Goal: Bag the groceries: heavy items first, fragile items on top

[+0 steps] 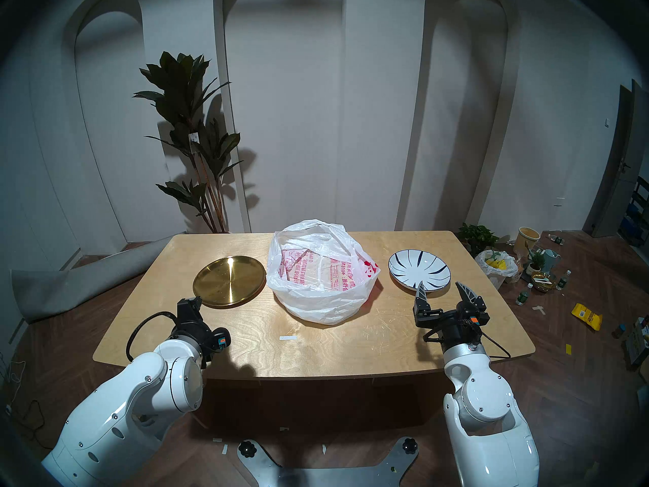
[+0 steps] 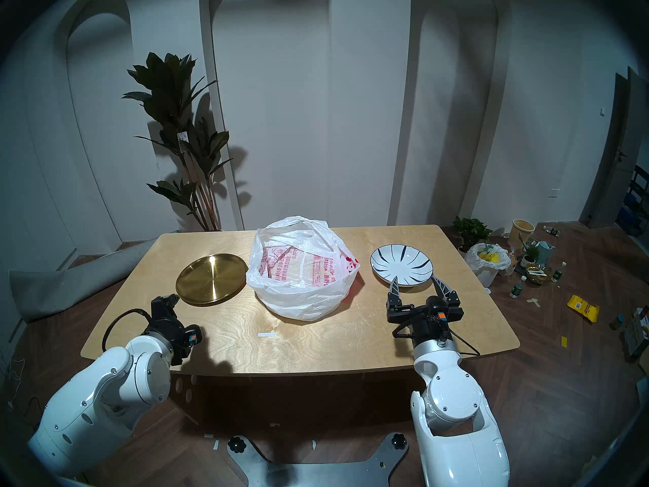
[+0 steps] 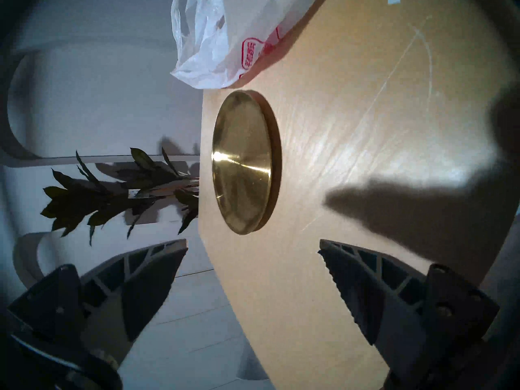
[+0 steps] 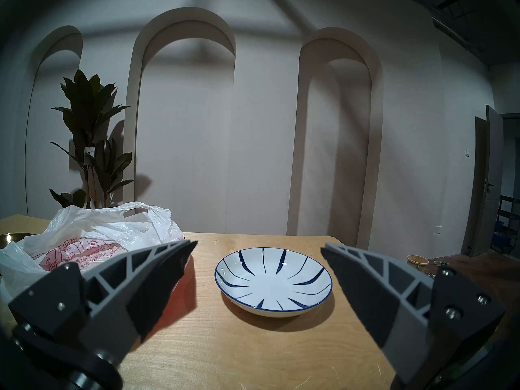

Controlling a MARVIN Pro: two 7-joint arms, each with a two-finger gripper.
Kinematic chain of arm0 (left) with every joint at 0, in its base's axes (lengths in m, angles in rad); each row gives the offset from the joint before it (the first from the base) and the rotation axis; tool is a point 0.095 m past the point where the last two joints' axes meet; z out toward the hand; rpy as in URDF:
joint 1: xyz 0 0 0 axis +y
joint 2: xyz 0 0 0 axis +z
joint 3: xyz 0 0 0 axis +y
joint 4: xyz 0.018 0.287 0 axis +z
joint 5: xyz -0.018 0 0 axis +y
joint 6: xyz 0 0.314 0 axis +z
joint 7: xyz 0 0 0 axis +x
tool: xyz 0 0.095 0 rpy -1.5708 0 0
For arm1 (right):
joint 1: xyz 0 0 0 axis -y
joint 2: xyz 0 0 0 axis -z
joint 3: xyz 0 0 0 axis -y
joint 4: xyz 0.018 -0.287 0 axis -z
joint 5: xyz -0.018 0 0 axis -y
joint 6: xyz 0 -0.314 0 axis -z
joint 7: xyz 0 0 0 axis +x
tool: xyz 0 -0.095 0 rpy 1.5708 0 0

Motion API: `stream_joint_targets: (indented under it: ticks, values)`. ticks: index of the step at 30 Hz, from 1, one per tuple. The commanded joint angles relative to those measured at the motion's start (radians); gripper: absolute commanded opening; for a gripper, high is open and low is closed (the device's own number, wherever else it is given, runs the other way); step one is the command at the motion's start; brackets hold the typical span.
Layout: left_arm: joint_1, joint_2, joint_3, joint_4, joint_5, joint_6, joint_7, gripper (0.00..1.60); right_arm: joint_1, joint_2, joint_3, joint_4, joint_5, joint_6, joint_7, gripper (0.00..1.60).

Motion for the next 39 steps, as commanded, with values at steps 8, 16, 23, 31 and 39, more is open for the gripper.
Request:
stream_joint_targets:
  ticks: [8, 16, 23, 31, 39]
  values:
    - [-0.178, 0.056, 0.11, 0.083, 0.163, -0.091, -0.052, 1.6, 0.008, 0.001, 0.0, -0.02, -0.002, -0.006, 0.0, 1.6]
    - [-0.261, 0.016, 0.155, 0.141, 0.203, -0.186, -0.113, 1.6, 0.009, 0.001, 0.001, -0.019, -0.002, -0.006, 0.002, 1.6]
    - [-0.318, -0.01, 0.136, 0.164, 0.194, -0.251, -0.167, 1.6, 0.009, 0.001, 0.002, -0.018, -0.002, -0.006, 0.003, 1.6]
    - [-0.392, -0.054, 0.122, 0.233, 0.181, -0.331, -0.246, 1.6, 0.01, 0.0, 0.002, -0.018, -0.002, -0.006, 0.005, 1.6]
    - [-0.471, -0.119, 0.128, 0.335, 0.168, -0.399, -0.325, 1.6, 0.01, 0.0, 0.003, -0.02, -0.003, -0.007, 0.006, 1.6]
